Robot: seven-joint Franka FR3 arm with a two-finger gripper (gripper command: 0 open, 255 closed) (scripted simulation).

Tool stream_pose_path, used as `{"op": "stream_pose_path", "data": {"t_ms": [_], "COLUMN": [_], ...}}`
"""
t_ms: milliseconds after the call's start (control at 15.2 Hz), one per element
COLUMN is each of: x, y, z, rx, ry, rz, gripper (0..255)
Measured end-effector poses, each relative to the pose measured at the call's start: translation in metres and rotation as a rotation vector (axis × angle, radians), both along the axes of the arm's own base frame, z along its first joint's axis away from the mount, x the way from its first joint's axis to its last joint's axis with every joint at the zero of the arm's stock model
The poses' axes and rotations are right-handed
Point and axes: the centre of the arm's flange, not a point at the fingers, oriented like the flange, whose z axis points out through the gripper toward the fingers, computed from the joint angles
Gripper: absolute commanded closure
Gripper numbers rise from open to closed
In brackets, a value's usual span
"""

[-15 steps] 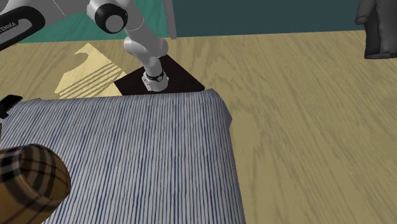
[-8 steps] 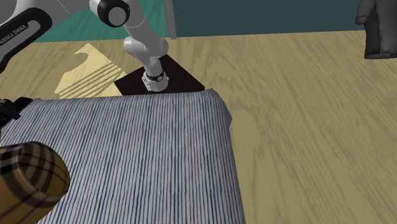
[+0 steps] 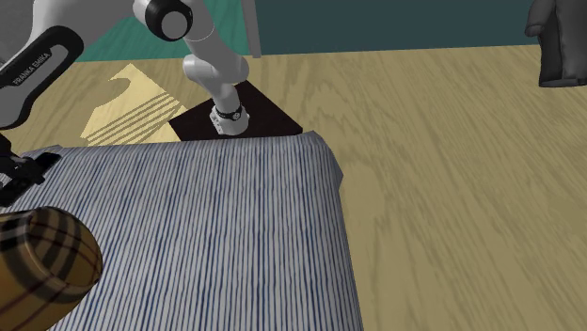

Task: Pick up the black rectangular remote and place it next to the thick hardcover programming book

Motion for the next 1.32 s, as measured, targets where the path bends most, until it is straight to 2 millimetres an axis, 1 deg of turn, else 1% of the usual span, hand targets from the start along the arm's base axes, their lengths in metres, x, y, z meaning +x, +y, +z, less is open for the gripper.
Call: {"op": "stream_pose_path", "data": {"t_ms": [264, 330, 726, 792, 1188, 1320], "x": [0.000, -0.001, -0.001, -0.001, -0.001, -0.002], "y": [0.001, 0.001, 0.001, 0.001, 0.001, 0.002], "z": [-0.021, -0.023, -0.026, -0.026, -0.026, -0.009], "rx": [0.000, 0.000, -0.001, -0.001, -0.001, -0.001], "ry": [0.000, 0.000, 0.000, 0.000, 0.000, 0.000], "rz": [0.000, 0.000, 0.000, 0.000, 0.000, 0.000], "gripper": [255, 255, 255, 0, 0, 0]}}
